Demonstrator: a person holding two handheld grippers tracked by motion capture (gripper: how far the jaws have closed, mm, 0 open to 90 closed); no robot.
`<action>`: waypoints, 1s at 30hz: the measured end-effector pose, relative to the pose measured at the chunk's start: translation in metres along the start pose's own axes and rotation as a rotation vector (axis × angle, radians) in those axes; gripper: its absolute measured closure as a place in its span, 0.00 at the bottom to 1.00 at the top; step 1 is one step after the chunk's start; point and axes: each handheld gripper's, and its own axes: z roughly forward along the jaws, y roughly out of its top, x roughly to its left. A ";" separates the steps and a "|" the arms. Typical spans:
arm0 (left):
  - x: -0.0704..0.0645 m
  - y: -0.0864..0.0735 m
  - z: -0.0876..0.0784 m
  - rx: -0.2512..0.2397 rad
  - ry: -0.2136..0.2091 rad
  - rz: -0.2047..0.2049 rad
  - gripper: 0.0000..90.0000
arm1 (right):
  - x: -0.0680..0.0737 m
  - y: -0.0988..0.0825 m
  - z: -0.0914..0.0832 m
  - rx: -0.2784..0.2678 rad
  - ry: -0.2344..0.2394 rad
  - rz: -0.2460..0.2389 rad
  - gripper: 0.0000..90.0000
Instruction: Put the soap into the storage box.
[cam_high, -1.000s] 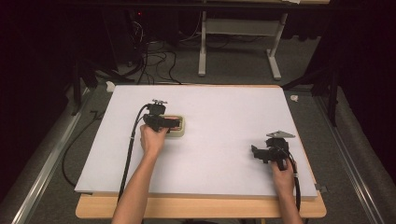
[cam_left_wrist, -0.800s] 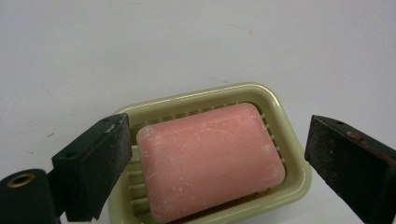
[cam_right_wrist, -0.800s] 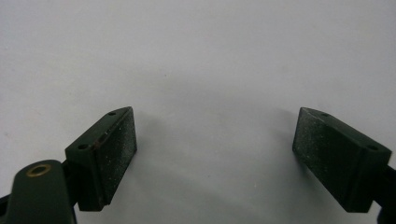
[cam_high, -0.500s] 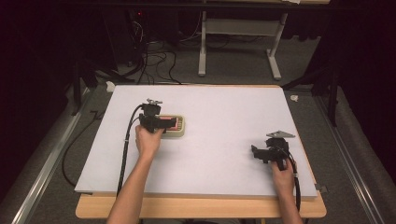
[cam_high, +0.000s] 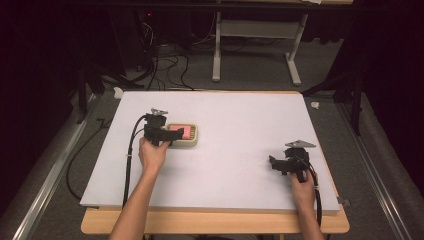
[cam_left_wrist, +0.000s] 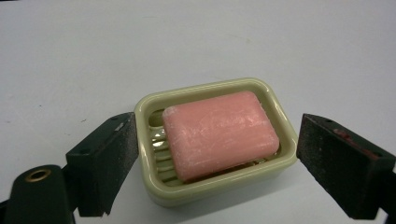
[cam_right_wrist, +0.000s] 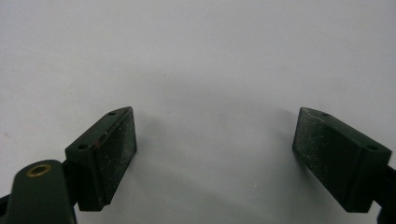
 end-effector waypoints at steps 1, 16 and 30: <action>0.001 -0.001 -0.002 -0.004 -0.001 -0.002 0.15 | 0.000 0.000 0.000 0.000 0.000 0.000 0.16; 0.004 -0.014 -0.024 -0.042 -0.016 0.003 0.15 | 0.000 0.000 0.000 0.000 0.000 0.000 0.16; 0.001 -0.028 -0.044 -0.065 -0.047 0.017 0.16 | 0.000 0.000 0.000 0.000 0.000 0.000 0.16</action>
